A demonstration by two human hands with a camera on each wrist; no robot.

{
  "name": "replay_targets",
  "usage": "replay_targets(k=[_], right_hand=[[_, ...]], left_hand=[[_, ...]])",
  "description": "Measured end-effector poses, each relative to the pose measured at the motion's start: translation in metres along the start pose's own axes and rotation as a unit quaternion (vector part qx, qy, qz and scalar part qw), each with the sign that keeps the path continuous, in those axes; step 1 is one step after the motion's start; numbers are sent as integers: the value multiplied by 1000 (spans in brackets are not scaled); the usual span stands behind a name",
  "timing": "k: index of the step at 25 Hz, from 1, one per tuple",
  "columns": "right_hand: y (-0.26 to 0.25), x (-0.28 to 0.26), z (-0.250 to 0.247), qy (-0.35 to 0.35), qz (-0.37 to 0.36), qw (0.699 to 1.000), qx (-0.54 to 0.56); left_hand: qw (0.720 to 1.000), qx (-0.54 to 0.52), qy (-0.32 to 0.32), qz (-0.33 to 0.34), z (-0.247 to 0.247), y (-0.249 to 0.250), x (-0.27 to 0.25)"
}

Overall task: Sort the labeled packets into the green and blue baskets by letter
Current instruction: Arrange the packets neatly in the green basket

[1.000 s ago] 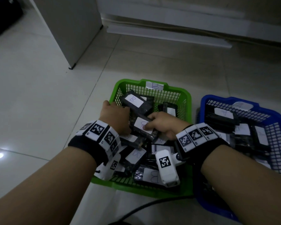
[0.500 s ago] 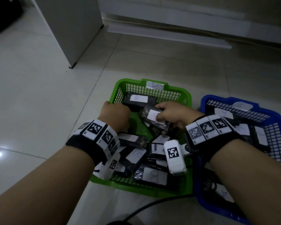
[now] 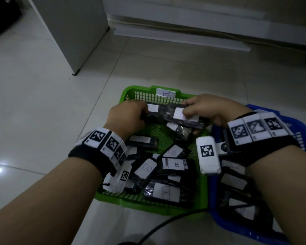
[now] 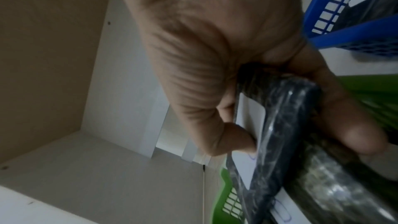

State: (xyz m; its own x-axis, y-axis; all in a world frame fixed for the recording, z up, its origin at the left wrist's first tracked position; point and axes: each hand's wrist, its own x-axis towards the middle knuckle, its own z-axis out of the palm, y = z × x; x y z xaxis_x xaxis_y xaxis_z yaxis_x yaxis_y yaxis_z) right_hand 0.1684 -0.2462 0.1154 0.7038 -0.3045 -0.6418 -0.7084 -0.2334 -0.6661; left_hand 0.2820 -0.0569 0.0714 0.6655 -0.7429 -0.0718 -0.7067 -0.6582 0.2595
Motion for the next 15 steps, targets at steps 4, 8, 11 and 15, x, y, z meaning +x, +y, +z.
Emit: replay_targets(k=[4, 8, 11, 15], right_hand=[[-12, 13, 7, 35, -98, 994, 16], [-19, 48, 25, 75, -172, 979, -86], [-14, 52, 32, 194, -188, 960, -71], [-6, 45, 42, 183, -198, 958, -102]], left_hand=[[997, 47, 6, 67, 15, 10, -3], [996, 8, -79, 28, 26, 7, 2], [989, -12, -149, 15, 35, -5, 7], [974, -9, -220, 58, 38, -12, 5]])
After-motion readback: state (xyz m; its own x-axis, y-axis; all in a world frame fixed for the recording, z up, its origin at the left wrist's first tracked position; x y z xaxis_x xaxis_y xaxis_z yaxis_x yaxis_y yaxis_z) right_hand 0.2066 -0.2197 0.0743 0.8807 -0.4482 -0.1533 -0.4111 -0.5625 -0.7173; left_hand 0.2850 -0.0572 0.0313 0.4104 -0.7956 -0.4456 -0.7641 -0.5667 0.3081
